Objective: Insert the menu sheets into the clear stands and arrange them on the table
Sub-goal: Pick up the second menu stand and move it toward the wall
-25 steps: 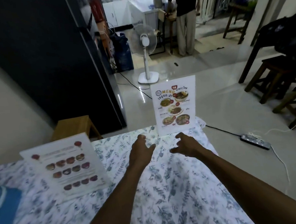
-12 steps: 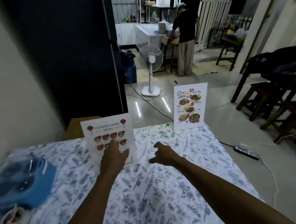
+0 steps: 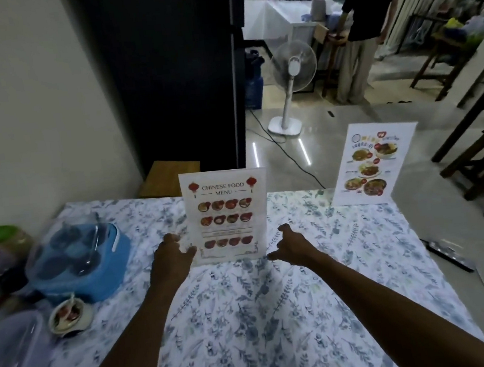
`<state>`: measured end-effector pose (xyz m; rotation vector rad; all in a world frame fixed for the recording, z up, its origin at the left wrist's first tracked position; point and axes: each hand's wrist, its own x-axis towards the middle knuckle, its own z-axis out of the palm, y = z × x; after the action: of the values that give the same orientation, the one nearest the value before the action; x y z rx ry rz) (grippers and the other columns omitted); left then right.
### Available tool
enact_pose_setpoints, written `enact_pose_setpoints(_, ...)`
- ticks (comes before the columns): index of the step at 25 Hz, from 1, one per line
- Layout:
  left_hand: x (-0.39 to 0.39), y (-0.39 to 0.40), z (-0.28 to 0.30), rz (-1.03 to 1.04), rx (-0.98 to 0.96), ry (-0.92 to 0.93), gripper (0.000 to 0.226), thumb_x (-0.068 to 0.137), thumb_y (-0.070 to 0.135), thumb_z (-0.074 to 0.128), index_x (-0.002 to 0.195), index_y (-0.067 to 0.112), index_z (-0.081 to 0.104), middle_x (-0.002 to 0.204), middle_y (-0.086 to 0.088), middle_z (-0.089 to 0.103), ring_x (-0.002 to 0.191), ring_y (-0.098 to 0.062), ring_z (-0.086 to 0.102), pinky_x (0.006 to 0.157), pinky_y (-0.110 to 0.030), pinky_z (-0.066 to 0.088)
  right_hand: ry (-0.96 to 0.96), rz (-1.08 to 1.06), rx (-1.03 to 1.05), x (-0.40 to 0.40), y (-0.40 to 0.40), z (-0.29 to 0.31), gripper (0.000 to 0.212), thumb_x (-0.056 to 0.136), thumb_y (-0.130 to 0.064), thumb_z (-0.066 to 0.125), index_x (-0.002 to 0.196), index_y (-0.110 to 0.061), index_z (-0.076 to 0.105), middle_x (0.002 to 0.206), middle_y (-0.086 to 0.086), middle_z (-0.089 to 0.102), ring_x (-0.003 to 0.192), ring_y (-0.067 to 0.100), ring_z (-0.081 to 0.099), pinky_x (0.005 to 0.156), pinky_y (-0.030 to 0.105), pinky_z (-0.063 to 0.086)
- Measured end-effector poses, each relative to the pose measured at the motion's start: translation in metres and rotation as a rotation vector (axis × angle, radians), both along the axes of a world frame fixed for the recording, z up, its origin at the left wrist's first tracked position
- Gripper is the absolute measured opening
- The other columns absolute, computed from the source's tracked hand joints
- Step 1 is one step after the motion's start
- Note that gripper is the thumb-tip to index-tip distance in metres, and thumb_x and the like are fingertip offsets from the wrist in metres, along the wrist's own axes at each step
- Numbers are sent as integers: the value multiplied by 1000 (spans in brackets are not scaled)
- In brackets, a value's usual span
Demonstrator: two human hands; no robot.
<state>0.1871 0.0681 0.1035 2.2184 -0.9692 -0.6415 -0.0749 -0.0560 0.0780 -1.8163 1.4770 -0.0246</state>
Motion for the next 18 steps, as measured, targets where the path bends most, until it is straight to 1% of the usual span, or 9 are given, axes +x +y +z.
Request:
enact_pose_setpoints(2,12,-9,-8,19,35,12,56,80,32,77,124,8,51,127,-17,64,110,-34,64,93,-45,53,-6,6,9,8,-11,-8,94,72,-35,83,141,-8,25,115,21,64,91,29,61,71,38,52)
enact_pose_setpoints(4,19,-22,-12,18,62,42,65,78,34,79,129,9,48,132,-16,62,113,-34,63,95,-44,52,-39,8,-37,15,-20,-14,88,75,-32,81,142,-10,29,123,19,62,104,32,62,81,38,51)
enact_pose_setpoints(5,21,-29,-13,4,72,54,70,76,34,80,132,9,46,134,-15,60,116,-34,61,96,-43,51,-58,12,-73,19,-24,-16,82,76,-30,80,141,-12,33,124,17,63,109,32,62,85,38,50)
enact_pose_setpoints(7,20,-43,-16,-37,65,78,73,75,31,82,135,9,46,135,-15,60,119,-32,60,96,-40,48,-87,48,-111,25,-32,-23,65,79,-27,77,136,-14,47,124,13,66,110,29,64,91,39,51)
enact_pose_setpoints(10,16,-52,-21,-97,26,83,51,81,26,77,126,9,58,125,-11,68,105,-27,67,79,-28,49,-77,74,-112,28,-36,-31,42,86,-27,68,126,-14,62,117,12,72,99,28,69,88,41,56)
enact_pose_setpoints(12,15,-52,-21,-123,0,23,40,85,29,73,119,10,63,117,-10,71,88,-19,66,65,-20,45,-93,83,-129,25,-34,-32,37,88,-28,65,124,-16,64,116,10,73,98,26,69,86,38,55)
enact_pose_setpoints(13,18,-52,-21,-137,-13,9,38,85,30,72,117,11,65,115,-9,72,84,-16,65,62,-19,44,-98,94,-145,24,-34,-33,36,89,-28,64,123,-17,64,116,8,73,99,25,69,85,36,55)
enact_pose_setpoints(16,31,-52,-21,-183,-29,43,39,84,32,73,119,16,67,110,-6,74,88,-19,70,74,-31,56,-103,95,-156,25,-30,-30,34,90,-27,63,122,-16,65,117,7,72,101,24,68,85,35,53)
enact_pose_setpoints(18,42,-55,-16,-238,-16,57,40,83,35,73,119,18,66,110,-4,75,94,-22,71,83,-41,59,-83,85,-155,30,-28,-23,33,91,-27,64,122,-16,65,119,6,71,102,23,68,87,33,53)
